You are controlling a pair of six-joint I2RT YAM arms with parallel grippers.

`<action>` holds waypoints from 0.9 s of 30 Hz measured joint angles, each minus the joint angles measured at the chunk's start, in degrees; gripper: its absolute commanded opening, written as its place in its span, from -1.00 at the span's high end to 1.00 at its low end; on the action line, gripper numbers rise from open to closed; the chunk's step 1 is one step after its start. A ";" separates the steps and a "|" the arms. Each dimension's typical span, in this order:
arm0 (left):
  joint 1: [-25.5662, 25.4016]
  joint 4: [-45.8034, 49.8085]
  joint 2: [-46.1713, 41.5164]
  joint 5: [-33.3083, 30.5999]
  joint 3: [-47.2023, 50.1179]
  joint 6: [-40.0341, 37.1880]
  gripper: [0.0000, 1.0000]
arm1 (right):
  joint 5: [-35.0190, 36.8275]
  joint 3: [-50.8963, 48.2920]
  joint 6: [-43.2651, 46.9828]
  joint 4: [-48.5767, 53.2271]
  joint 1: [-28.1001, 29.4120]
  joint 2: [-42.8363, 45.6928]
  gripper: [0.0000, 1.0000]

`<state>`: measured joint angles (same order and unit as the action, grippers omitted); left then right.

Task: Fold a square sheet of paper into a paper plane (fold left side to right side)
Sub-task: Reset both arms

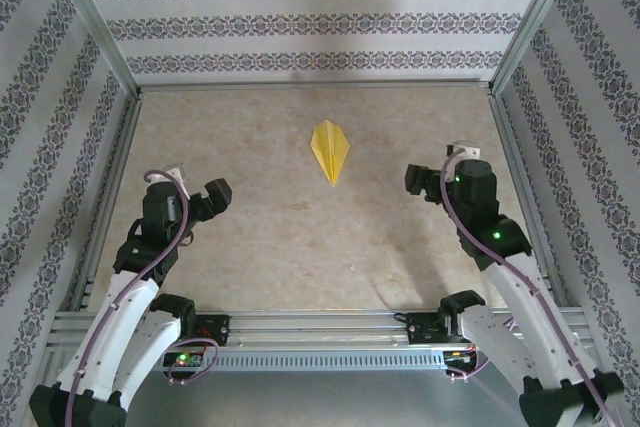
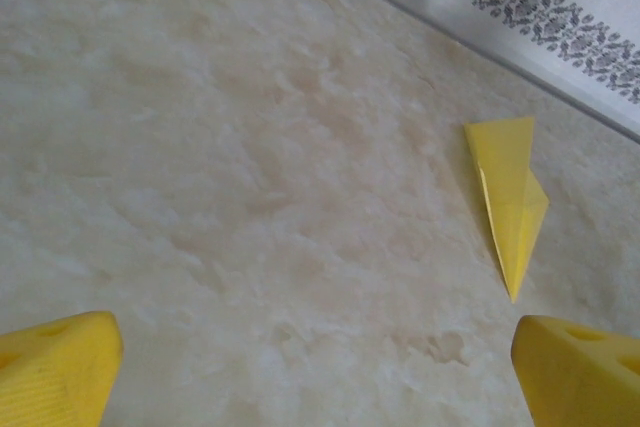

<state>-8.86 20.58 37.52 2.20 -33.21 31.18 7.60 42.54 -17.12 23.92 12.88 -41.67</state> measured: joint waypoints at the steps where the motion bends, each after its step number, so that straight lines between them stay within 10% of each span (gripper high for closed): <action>1: 0.00 0.09 -0.24 -0.63 0.00 -0.31 -1.00 | -0.13 -1.53 0.09 -0.70 -1.09 1.42 -0.97; 14: 0.00 1.11 -0.68 -4.46 0.00 -1.42 -1.00 | 2.32 -16.28 5.60 -13.14 -5.70 8.74 -0.97; 27: 0.00 0.87 2.16 -7.15 0.00 -4.52 -1.00 | 5.03 -29.70 6.82 -39.06 -13.97 -9.25 -0.97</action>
<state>-8.86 21.45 39.68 -4.95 -33.21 26.65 12.62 12.84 -10.31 -15.14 -1.08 -50.92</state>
